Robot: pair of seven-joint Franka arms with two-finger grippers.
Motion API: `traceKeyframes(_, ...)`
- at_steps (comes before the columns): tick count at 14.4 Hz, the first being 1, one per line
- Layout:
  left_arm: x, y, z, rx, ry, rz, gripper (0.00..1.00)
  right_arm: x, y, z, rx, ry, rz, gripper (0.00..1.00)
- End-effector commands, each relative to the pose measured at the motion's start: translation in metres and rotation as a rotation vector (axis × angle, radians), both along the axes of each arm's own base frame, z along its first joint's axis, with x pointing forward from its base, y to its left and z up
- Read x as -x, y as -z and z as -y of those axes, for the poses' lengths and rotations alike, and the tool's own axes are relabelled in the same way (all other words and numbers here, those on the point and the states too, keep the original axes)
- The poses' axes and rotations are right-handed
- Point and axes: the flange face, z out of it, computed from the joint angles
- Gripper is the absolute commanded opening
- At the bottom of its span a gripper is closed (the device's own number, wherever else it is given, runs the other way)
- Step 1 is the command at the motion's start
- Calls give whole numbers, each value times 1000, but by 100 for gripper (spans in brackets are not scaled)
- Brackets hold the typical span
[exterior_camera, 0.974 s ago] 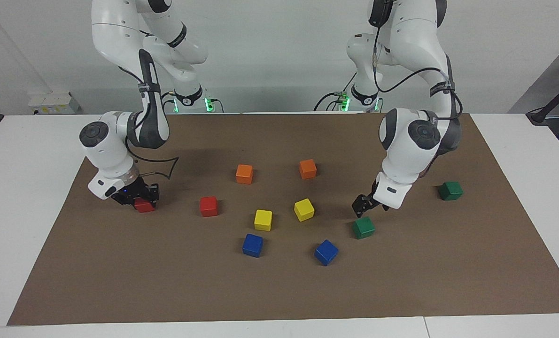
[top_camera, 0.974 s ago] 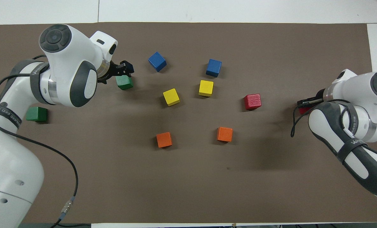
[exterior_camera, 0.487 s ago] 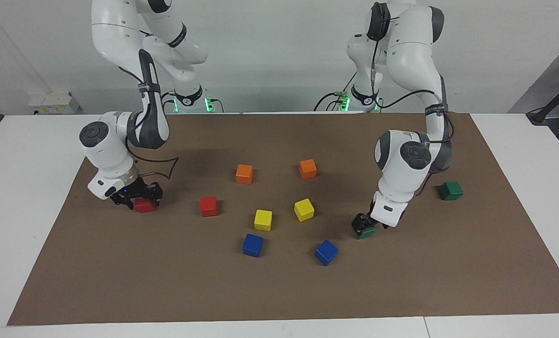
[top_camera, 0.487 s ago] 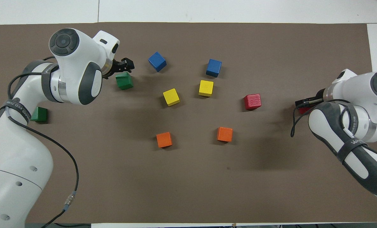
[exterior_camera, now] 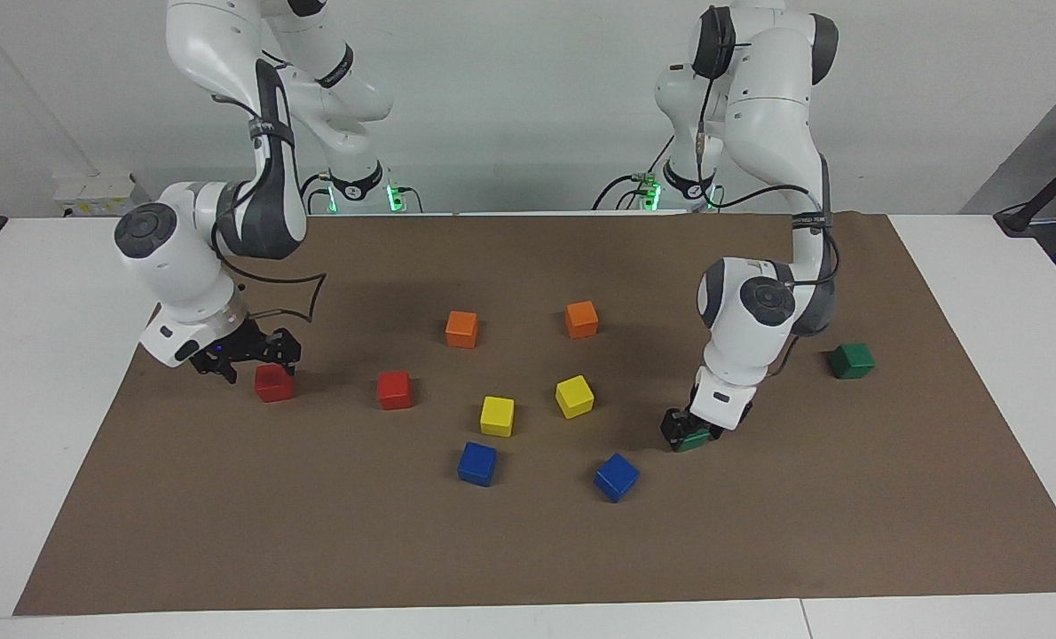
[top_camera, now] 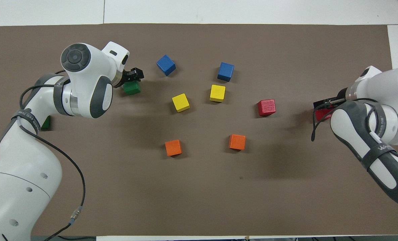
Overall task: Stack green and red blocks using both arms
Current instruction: 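Lift the green block with the left gripper while the right gripper grasps red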
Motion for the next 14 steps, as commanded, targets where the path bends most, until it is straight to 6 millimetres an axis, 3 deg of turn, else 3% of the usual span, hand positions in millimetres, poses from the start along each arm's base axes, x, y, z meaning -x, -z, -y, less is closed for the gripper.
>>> traceKeyframes(1,7,-3,2,-19,-6,11,0,-16,-37,-48,-9,34,1,100)
traceKeyframes(5,1,-18,4,-20,-44,-21,0,-14,-31,-156,-10,139,42,100)
traceKeyframes(7,-7,-38,-6,-23,-60,-46,0,-10,-24,-182,-12,148,41,100)
traceKeyframes(9,-7,-73,-44,-34,-82,-66,0,-5,-7,-184,-15,144,49,100)
traceKeyframes(11,3,-107,-90,-53,13,-107,0,1,9,-183,-18,142,60,100)
traceKeyframes(14,27,-137,-164,-65,143,-146,0,1,24,-176,-20,152,67,100)
